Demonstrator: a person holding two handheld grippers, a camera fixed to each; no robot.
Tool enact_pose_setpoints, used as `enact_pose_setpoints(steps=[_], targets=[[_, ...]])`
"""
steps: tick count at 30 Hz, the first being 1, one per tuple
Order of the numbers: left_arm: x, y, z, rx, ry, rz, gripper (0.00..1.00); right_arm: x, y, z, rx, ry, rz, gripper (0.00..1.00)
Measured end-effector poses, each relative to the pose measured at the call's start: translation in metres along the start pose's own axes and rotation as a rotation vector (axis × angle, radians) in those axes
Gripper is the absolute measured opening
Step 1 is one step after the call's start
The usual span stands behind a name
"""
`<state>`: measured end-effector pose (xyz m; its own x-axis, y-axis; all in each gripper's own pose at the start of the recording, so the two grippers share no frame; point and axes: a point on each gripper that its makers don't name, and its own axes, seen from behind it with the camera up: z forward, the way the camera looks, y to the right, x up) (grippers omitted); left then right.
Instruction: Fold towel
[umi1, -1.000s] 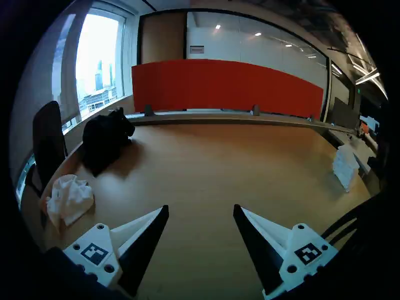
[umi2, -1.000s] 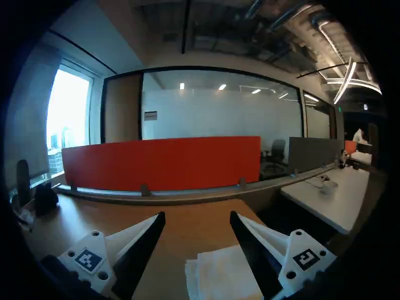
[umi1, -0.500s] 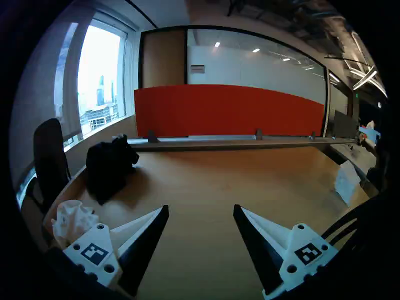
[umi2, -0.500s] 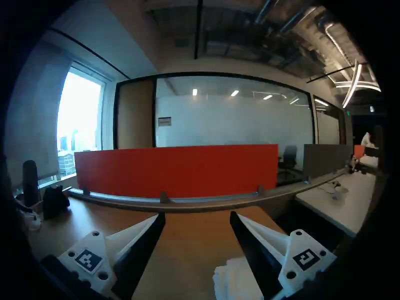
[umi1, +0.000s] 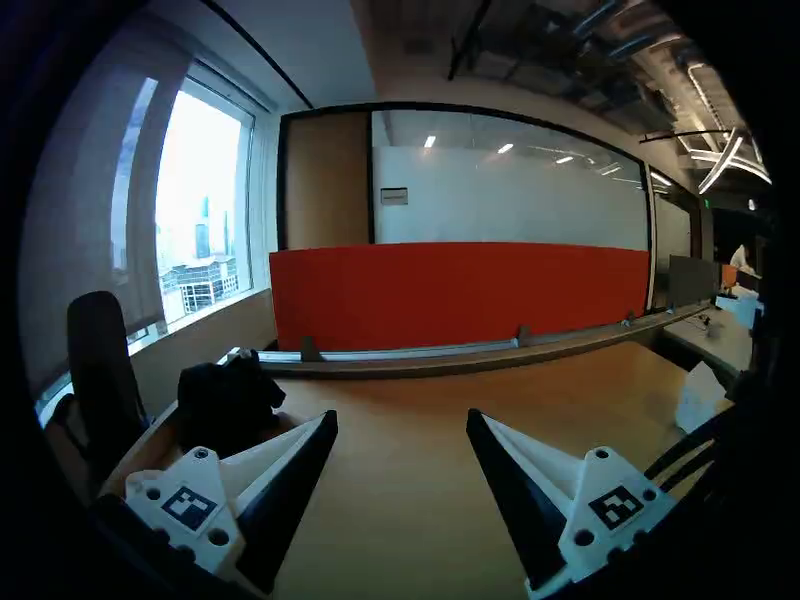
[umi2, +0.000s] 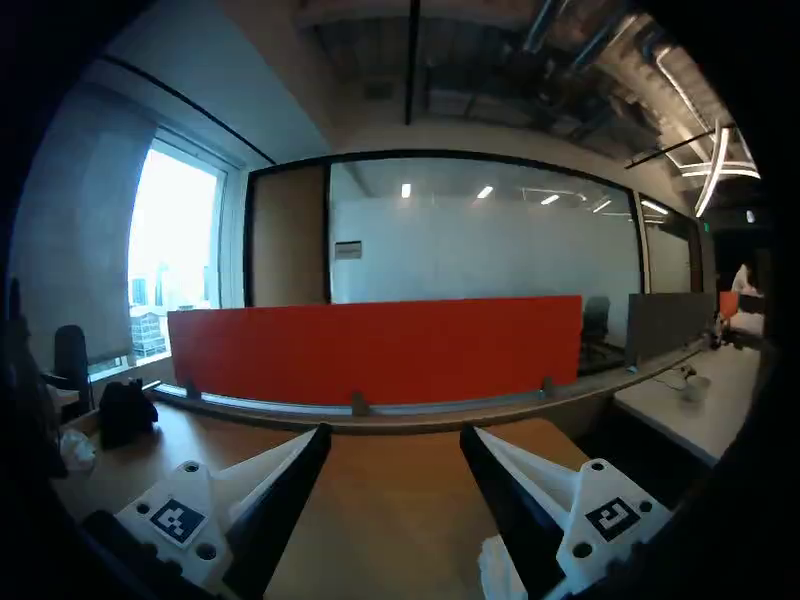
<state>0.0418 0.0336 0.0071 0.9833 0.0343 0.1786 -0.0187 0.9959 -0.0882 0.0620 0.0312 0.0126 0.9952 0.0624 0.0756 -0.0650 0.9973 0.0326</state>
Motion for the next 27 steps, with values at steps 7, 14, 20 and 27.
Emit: enact_pose_setpoints(steps=[7, 14, 20, 27], targets=[[0.015, 0.001, 0.008, 0.002, 0.037, 0.005, 0.96, 0.004, -0.019, 0.004, 0.014, 0.003, -0.014, 1.0], [0.016, 0.005, 0.009, -0.007, 0.057, -0.018, 0.96, 0.003, -0.025, 0.004, 0.003, 0.003, -0.012, 1.0], [0.006, 0.008, 0.009, -0.012, 0.066, -0.032, 0.96, -0.008, -0.028, 0.001, -0.009, -0.014, -0.02, 1.0], [-0.007, 0.012, 0.013, -0.024, 0.084, -0.031, 0.96, -0.021, -0.027, -0.003, -0.025, -0.007, -0.008, 1.0]])
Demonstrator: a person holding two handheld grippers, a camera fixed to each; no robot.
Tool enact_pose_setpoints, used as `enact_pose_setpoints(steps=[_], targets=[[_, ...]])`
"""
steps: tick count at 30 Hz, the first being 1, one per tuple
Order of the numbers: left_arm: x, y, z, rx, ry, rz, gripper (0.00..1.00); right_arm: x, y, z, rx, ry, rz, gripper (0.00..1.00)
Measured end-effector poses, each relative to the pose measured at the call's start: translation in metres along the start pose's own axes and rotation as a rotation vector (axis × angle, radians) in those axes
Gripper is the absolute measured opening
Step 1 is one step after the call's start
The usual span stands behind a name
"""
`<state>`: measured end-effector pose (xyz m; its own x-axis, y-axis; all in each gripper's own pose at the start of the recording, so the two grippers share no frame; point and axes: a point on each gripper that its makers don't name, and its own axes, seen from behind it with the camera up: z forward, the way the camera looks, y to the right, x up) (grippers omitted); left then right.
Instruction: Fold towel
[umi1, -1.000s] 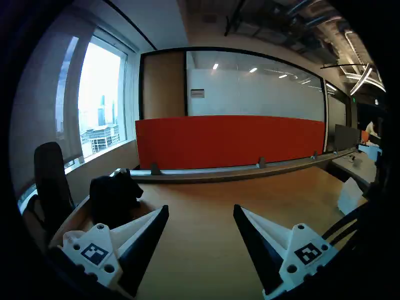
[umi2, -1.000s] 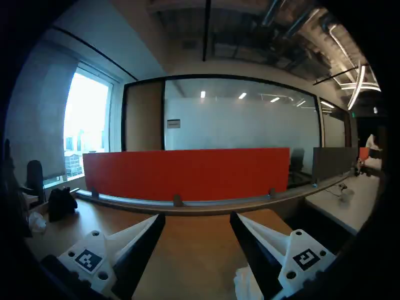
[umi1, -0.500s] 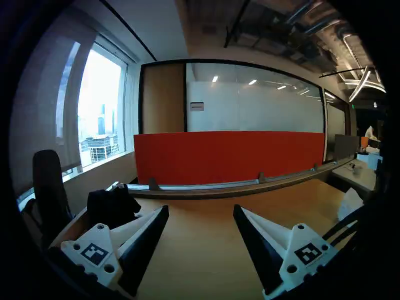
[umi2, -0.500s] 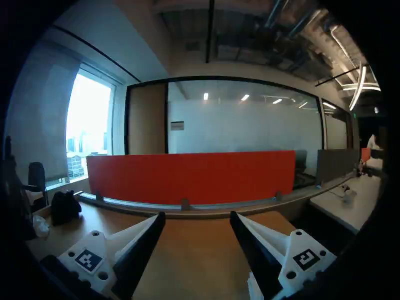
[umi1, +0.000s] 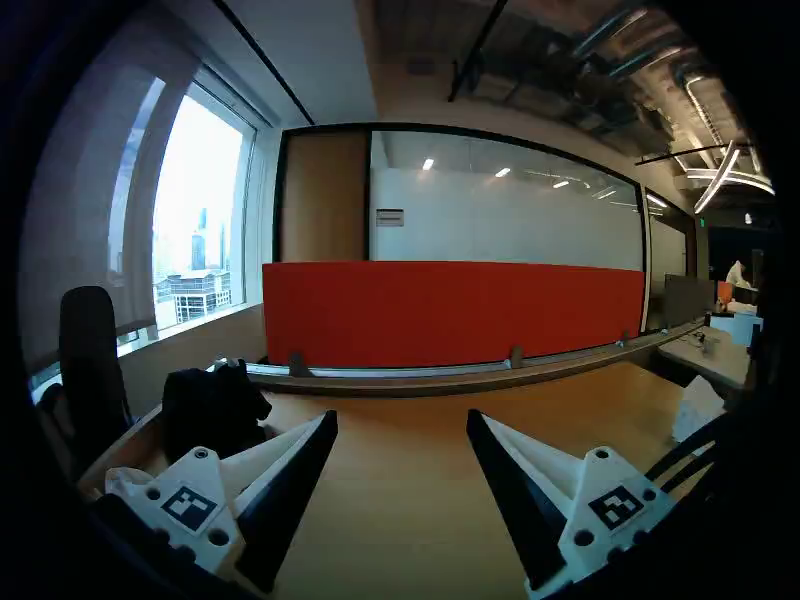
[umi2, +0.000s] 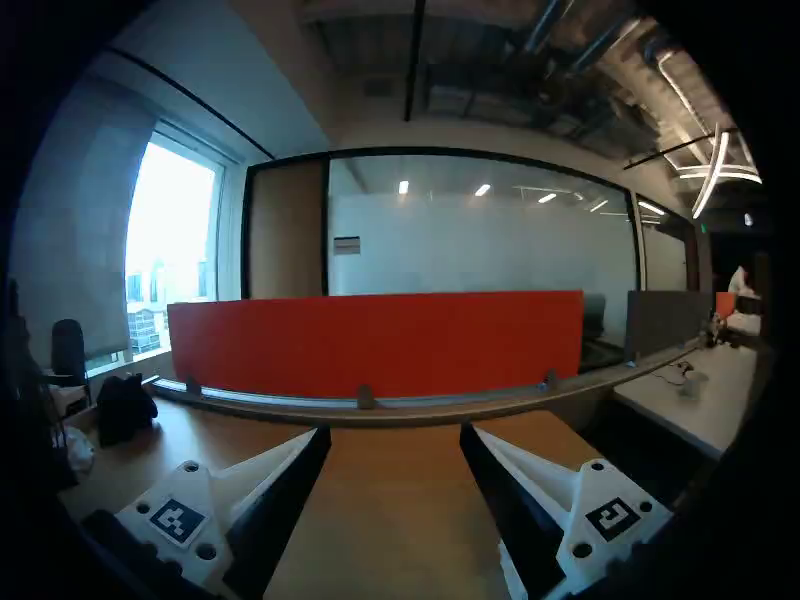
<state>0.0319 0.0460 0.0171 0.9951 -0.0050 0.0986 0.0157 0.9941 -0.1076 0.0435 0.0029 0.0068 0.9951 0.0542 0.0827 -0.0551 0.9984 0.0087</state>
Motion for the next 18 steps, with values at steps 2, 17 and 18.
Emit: enact_pose_setpoints(steps=[2, 17, 18], targets=[[-0.004, 0.0, 0.002, 0.0, 0.009, 0.008, 0.96, -0.004, 0.0, 0.0, 0.0, 0.006, 0.001, 1.0], [-0.056, -0.002, 0.012, 0.017, 0.049, 0.029, 0.96, -0.036, -0.02, 0.014, 0.016, 0.02, -0.008, 1.0], [-0.059, -0.003, 0.013, 0.02, 0.051, 0.03, 0.96, -0.039, -0.022, 0.015, 0.019, 0.017, -0.006, 1.0]])
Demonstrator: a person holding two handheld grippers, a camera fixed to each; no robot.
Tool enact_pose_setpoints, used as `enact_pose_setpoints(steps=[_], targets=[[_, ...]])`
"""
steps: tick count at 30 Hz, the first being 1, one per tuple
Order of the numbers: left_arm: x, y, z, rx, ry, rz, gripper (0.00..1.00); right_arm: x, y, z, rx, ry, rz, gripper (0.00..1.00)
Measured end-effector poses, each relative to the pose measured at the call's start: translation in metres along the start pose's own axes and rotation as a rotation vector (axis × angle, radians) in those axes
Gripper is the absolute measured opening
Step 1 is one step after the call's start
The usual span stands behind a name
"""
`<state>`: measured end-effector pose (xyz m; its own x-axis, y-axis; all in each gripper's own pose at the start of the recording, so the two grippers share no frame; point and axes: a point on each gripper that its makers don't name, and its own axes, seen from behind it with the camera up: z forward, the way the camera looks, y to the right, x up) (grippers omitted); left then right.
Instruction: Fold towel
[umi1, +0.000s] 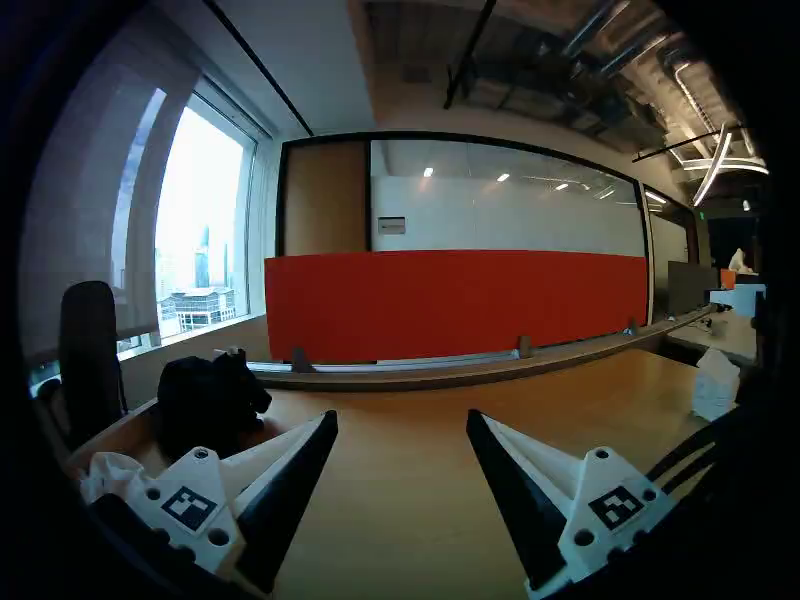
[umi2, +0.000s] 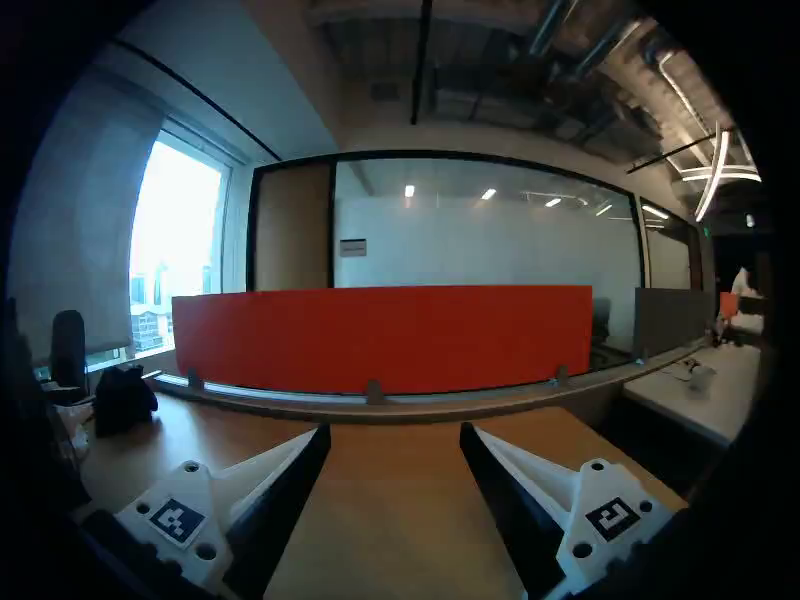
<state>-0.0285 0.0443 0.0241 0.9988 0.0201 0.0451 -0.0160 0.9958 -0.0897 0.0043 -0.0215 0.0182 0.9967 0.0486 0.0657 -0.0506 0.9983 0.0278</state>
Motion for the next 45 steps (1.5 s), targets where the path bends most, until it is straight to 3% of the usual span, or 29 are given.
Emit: enact_pose_setpoints(steps=[14, 23, 35, 45], targets=[[-0.036, -0.012, -0.005, 0.022, 0.036, -0.015, 0.96, -0.012, -0.017, 0.006, 0.004, 0.004, -0.026, 1.0], [-0.06, -0.019, -0.013, 0.03, 0.053, -0.033, 0.96, -0.024, -0.019, -0.002, 0.004, 0.024, -0.047, 1.0], [-0.078, -0.027, -0.021, 0.046, 0.062, -0.042, 0.96, -0.026, -0.017, -0.007, -0.006, 0.047, -0.069, 1.0], [-0.087, -0.027, -0.02, 0.053, 0.05, -0.029, 0.96, -0.019, -0.012, -0.007, -0.008, 0.056, -0.071, 1.0]])
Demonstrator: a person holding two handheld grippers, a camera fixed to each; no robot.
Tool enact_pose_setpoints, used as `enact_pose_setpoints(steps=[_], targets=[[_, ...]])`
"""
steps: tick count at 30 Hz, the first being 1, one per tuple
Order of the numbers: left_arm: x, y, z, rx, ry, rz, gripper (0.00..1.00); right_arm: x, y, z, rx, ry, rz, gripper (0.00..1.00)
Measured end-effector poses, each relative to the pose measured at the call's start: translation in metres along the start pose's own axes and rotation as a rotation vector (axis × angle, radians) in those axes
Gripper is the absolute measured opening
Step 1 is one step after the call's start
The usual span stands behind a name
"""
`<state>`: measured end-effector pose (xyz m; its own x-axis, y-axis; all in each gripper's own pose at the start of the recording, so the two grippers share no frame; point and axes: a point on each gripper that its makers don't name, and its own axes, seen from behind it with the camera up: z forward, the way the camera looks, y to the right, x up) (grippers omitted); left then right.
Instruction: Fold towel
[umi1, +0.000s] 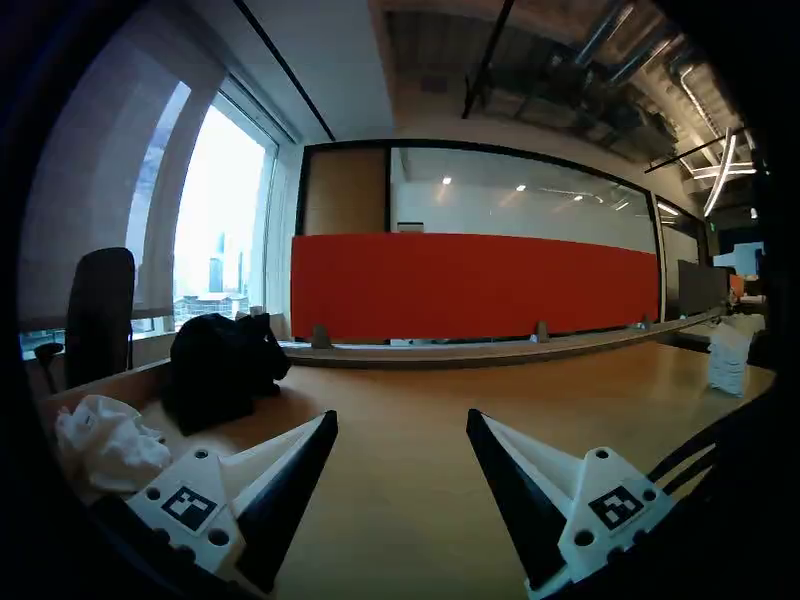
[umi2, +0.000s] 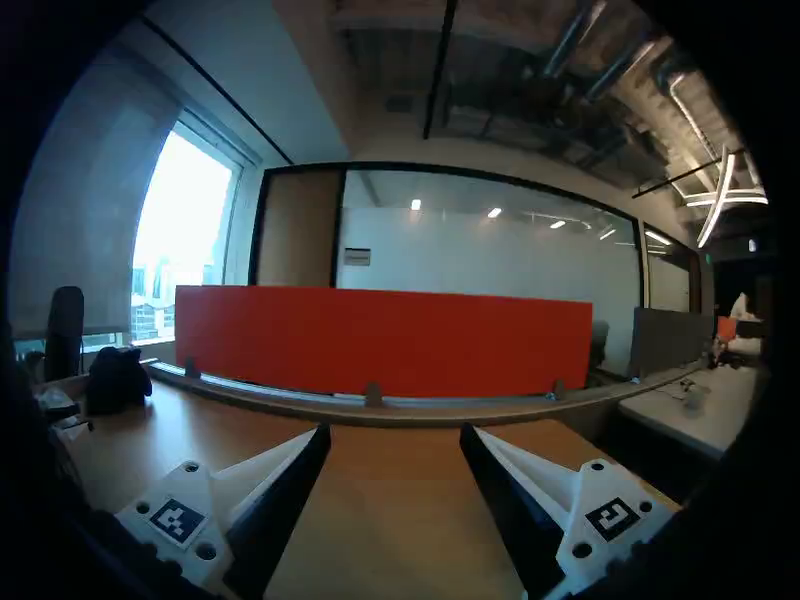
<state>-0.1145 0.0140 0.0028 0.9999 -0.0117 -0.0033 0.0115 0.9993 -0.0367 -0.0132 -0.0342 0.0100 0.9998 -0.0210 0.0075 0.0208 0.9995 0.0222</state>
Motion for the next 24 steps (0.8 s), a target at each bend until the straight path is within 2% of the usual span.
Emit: enact_pose_setpoints(steps=[24], targets=[[0.0, 0.0, 0.0, 0.0, -0.001, 0.007, 0.96, -0.002, 0.019, 0.001, -0.015, 0.001, -0.006, 1.0]])
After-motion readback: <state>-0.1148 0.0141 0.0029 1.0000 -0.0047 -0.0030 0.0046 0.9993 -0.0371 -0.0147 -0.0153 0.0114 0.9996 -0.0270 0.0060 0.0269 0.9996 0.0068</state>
